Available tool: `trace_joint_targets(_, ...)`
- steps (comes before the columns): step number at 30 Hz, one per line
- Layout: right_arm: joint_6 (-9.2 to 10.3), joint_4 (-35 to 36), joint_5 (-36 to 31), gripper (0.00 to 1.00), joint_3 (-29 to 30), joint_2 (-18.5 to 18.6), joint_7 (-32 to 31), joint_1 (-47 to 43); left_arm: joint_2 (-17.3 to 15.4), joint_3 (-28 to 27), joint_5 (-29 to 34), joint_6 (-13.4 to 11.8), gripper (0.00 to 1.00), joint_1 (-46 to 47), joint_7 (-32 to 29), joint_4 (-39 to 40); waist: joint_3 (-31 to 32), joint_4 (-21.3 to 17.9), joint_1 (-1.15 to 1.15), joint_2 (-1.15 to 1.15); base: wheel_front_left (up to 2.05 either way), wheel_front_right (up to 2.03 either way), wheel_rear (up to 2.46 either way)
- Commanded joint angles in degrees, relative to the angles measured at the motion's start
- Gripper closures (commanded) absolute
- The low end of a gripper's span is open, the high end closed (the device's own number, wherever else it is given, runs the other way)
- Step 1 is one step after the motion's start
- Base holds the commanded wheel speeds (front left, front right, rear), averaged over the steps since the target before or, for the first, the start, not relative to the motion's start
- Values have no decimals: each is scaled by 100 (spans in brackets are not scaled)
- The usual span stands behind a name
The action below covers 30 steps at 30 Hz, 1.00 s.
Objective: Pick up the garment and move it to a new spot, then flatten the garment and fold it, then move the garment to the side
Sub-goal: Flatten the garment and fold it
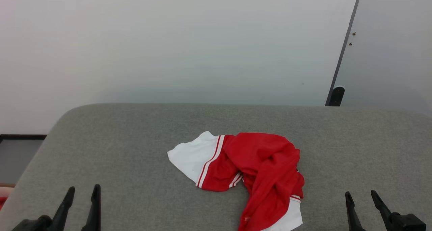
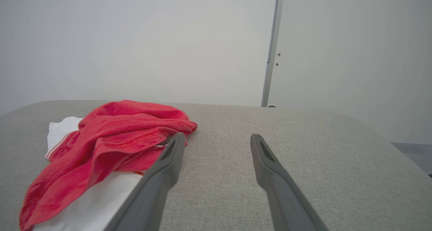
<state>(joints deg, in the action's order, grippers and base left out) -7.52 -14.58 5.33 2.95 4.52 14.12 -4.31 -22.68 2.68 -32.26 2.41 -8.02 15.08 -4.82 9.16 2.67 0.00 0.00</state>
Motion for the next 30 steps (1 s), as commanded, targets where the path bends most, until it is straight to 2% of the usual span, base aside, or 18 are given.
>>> trace_joint_targets(1,6,19,-45,0,8,-17,-8,-58,47,-57,69,64,0,-18,3,-27,-21,-17,0,0,0,0,0)
trace_joint_targets(7,6,46,-37,0,-11,-23,-36,18,206,-204,132,221,0,100,4,-148,-102,-68,0,0,0,0,0)
trace_joint_targets(13,6,130,-75,0,-124,2,-92,148,-37,-46,-110,381,0,696,-421,-316,-276,-198,0,0,0,0,0)
trace_joint_targets(17,6,205,-72,0,-233,25,-124,225,-250,123,-433,436,0,1304,-1208,-362,-458,-343,0,0,0,0,0)
trace_joint_targets(24,6,303,-41,0,-429,11,-192,397,-496,354,-1142,430,0,2315,-3010,-716,-809,-732,0,0,0,0,0)
trace_joint_targets(30,6,339,-19,0,-545,-37,-185,540,-625,524,-1635,255,0,2896,-4444,-1231,-1156,-1104,0,0,0,0,0)
